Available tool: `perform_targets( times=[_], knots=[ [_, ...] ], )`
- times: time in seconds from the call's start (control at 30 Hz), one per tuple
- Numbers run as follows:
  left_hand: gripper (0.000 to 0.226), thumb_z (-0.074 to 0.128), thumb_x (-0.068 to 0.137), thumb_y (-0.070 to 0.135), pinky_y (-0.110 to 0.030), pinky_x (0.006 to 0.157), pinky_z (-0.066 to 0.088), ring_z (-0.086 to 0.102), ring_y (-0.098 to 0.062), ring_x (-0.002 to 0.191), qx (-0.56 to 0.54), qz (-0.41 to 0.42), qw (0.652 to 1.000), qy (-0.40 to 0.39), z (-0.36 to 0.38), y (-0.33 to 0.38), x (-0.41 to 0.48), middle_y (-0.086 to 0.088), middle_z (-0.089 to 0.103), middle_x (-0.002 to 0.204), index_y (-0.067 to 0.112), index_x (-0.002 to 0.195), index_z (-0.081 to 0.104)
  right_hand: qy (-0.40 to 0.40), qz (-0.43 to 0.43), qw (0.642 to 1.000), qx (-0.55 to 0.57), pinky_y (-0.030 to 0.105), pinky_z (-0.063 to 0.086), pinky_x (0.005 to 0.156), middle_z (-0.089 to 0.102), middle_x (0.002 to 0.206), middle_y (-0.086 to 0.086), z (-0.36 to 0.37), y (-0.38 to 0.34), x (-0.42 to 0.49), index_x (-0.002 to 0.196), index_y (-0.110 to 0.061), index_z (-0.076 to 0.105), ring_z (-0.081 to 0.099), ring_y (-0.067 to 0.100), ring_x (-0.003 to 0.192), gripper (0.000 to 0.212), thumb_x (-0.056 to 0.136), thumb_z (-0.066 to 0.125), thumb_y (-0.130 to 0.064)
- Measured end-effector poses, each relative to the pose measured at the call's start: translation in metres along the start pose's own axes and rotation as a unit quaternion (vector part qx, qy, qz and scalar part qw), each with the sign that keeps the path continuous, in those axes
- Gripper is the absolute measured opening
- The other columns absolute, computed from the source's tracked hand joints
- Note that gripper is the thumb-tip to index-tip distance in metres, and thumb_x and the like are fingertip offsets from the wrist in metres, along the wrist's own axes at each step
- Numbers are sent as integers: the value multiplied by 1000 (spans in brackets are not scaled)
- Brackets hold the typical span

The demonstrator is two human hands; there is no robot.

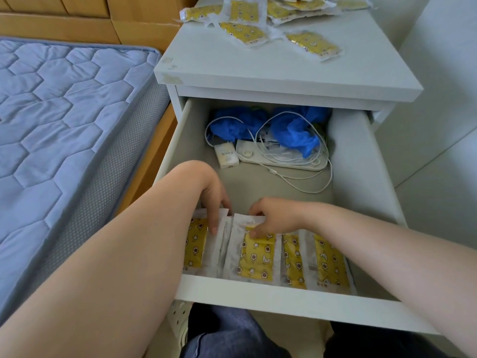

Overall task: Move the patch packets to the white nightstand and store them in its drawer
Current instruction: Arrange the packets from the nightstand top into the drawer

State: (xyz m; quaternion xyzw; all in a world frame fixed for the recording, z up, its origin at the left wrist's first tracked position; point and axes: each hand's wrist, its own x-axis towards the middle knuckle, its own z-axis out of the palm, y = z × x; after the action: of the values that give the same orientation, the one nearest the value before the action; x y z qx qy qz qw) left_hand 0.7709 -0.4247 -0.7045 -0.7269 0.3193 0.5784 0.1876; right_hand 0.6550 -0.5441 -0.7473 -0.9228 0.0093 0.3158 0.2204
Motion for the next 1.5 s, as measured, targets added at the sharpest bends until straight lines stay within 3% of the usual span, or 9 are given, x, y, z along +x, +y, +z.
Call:
perform_targets(
  times=[0.13,0.27,0.43,0.6,0.73,0.93,1.23,1.4,1.5],
  knots=[
    [67,70,85,20,-30,79,48,53,-26,121,62,-19,998,20,0,6,5,-5,50,139,20,144,38,-41,-8,996,-77,34,46,92,49,117,7,4,1,-1,123,-13,52,52,24,107,66,76,69,-57],
    [69,79,74,39,-36,99,43,50,-24,122,115,-50,992,5,4,9,12,1,51,137,25,134,49,-48,-16,996,-77,32,45,92,50,121,7,13,1,2,126,-11,45,53,25,111,74,76,67,-61],
    [125,83,22,71,-43,103,44,55,-25,118,143,-81,986,-17,3,6,38,2,53,136,28,134,51,-62,-20,995,-75,27,39,93,45,128,7,11,3,-1,134,-11,40,48,24,117,77,80,61,-61],
    [76,73,78,46,-41,105,41,48,-25,125,74,-54,995,47,0,10,4,-2,49,140,23,142,40,-11,-14,999,-35,32,39,104,42,140,7,-1,7,1,142,-12,39,47,23,125,78,84,55,-62],
    [76,67,82,49,-34,103,36,45,-21,128,92,-20,981,170,-7,8,-3,2,46,141,25,146,34,53,9,999,10,27,39,100,47,141,3,-14,10,0,139,-13,45,48,19,125,68,87,55,-56],
    [55,64,87,43,-32,96,42,52,-19,114,11,63,942,330,-14,8,4,1,54,131,24,135,48,196,62,978,45,36,49,93,65,120,4,-30,17,0,121,-14,63,60,21,106,41,89,55,-38],
    [30,51,93,28,-29,77,44,60,-19,98,-60,94,821,560,-15,23,-7,4,65,112,25,121,60,401,95,909,60,36,48,82,57,115,3,-56,16,-27,111,-13,62,57,23,101,29,90,51,-31],
    [24,51,89,11,-29,70,45,62,-22,83,-154,155,644,733,-13,43,-32,1,68,97,15,105,69,464,68,881,61,36,49,76,60,102,0,-85,5,-58,100,-13,62,57,19,91,21,91,50,-28],
    [26,49,83,9,-37,57,51,62,-26,72,-123,166,562,801,-21,51,-52,-4,67,91,9,97,70,482,51,875,19,35,48,72,62,97,0,-104,0,-77,96,-13,62,56,20,87,18,92,50,-26]
  ],
)
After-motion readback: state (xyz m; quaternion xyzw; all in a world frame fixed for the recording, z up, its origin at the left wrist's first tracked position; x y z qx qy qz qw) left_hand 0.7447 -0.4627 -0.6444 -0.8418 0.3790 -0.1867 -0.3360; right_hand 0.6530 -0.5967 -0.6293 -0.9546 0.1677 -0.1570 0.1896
